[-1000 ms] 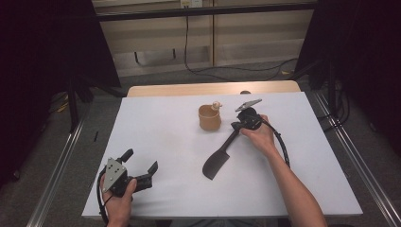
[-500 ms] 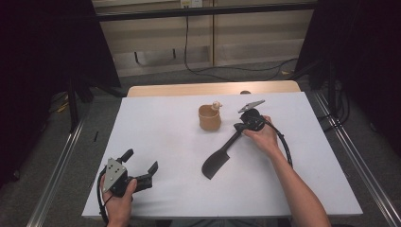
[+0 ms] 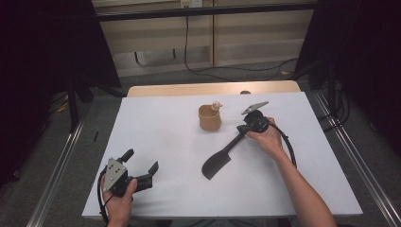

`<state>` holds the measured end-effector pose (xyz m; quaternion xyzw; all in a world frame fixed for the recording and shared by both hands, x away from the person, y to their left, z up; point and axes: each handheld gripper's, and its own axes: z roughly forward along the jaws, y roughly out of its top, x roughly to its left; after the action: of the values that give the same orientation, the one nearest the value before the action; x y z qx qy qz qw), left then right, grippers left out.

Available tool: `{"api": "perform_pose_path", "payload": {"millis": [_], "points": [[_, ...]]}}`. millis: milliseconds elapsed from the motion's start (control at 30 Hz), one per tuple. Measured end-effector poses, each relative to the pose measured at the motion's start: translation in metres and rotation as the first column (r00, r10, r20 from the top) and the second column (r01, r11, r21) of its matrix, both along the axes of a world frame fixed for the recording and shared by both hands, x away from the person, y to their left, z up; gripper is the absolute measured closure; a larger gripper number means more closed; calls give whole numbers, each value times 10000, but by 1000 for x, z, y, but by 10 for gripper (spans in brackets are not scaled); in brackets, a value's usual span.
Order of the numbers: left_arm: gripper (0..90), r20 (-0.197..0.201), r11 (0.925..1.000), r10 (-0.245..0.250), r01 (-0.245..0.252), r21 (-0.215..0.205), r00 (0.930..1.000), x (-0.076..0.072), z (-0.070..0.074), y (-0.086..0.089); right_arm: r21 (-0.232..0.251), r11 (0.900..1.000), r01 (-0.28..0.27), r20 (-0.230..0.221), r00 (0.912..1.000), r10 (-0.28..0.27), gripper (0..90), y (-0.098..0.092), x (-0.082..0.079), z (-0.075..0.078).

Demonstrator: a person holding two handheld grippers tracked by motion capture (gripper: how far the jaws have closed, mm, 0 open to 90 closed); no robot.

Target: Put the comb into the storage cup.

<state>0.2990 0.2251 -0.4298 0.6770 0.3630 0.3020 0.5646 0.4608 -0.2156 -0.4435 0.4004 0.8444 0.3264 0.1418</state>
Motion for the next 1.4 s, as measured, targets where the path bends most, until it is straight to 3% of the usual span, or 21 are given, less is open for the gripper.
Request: {"api": "perform_pose_path", "payload": {"millis": [200, 300, 700, 1400], "points": [[28, -2, 10000, 8, -8, 9, 10000, 0, 0, 0, 151, 9998, -110, 76, 9999, 109, 900, -2, -3, 0], [28, 1, 10000, 7, -7, 16, 10000, 0, 0, 0, 453, 9989, -98, 184, 9998, 90, 900, -4, -3, 0], [28, -1, 10000, -1, 1, 13, 10000, 0, 0, 0, 338, 9992, 214, 68, 9997, -217, 900, -12, -1, -3], [28, 4, 10000, 3, -3, 54, 10000, 0, 0, 0, 226, 9997, 9, -8, 10000, -8, 900, -20, -11, -1]]}}
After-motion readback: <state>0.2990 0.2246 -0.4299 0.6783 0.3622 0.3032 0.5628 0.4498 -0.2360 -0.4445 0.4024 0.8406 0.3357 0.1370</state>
